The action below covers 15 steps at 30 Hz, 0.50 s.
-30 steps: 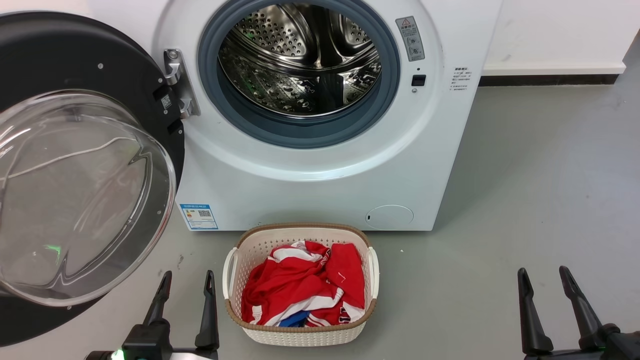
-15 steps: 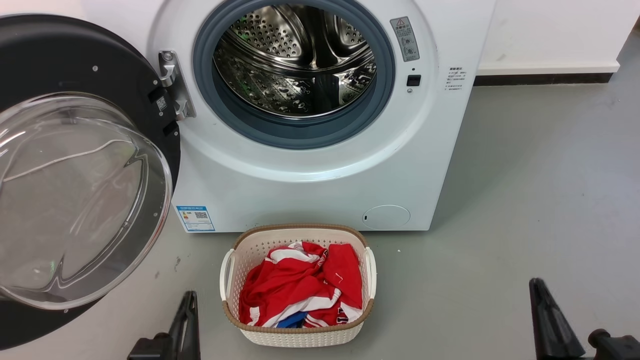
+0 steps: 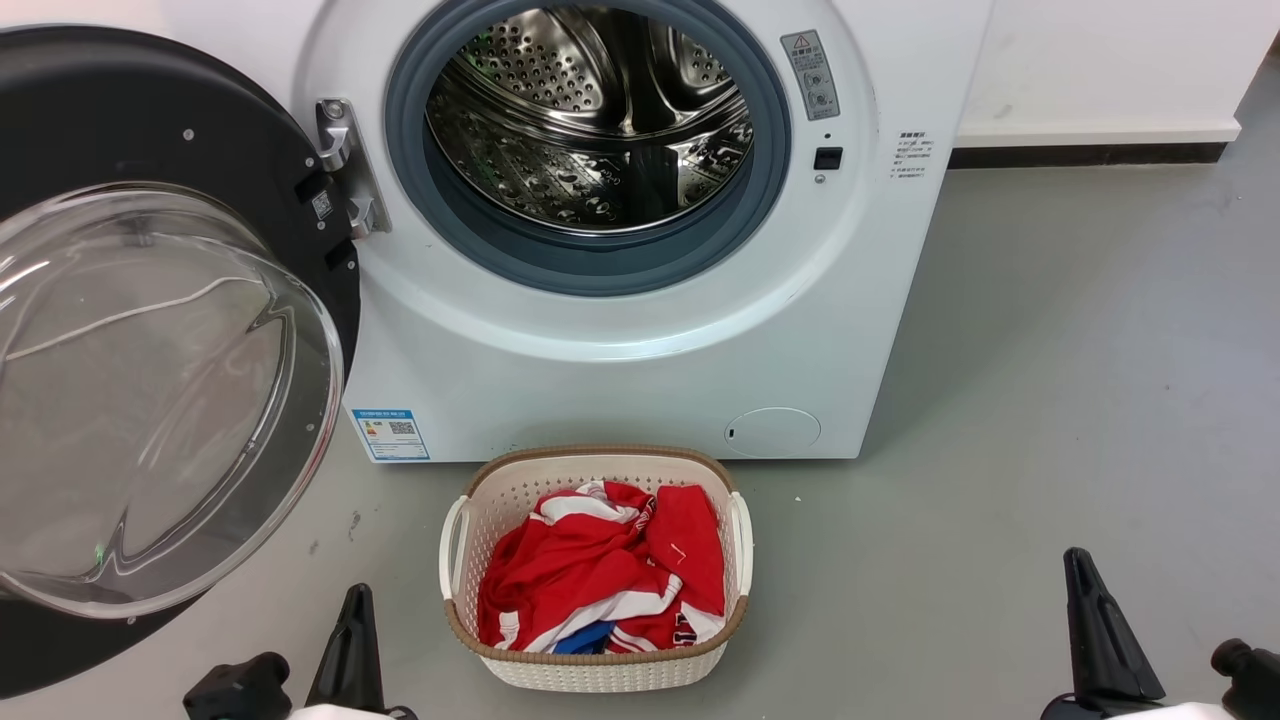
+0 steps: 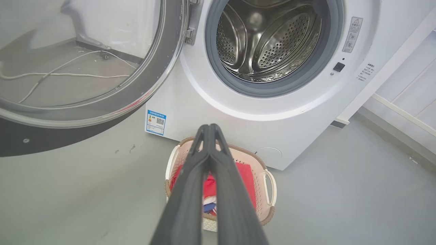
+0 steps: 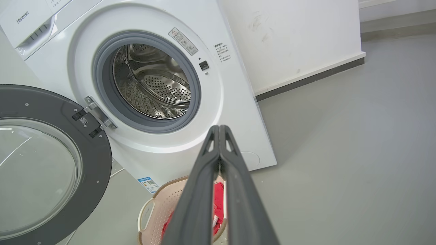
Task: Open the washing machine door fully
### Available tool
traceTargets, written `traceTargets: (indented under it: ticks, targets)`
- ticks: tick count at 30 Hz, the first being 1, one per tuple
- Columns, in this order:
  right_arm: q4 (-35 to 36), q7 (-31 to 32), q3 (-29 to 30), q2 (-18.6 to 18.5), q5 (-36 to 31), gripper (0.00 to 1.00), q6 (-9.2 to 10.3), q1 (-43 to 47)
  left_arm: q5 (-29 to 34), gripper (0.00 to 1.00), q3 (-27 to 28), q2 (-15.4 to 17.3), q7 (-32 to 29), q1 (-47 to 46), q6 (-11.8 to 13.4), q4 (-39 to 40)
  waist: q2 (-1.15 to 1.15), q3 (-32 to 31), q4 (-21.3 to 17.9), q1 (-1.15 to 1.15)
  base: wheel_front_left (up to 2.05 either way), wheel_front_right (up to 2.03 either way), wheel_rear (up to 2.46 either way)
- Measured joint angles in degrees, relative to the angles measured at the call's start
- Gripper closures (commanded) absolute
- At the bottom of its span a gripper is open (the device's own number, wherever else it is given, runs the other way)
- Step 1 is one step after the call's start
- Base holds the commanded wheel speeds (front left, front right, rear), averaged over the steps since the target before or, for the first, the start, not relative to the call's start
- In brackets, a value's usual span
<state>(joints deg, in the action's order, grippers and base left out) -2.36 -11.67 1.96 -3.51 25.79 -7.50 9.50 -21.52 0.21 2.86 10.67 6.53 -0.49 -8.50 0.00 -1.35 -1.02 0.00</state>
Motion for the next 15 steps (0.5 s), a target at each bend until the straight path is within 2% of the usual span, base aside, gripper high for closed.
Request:
traceTargets:
  ticks: [15]
  targets:
    - [-2.3, 2.9, -0.2, -0.5, 14.6, 1.00, 0.01, -2.9, -14.6, 1.00, 1.3, 0.0, -3.5, -2.5, -1.4, -1.1, 0.00, 0.2, 0.1, 0.00, 0.00, 0.00, 0.00]
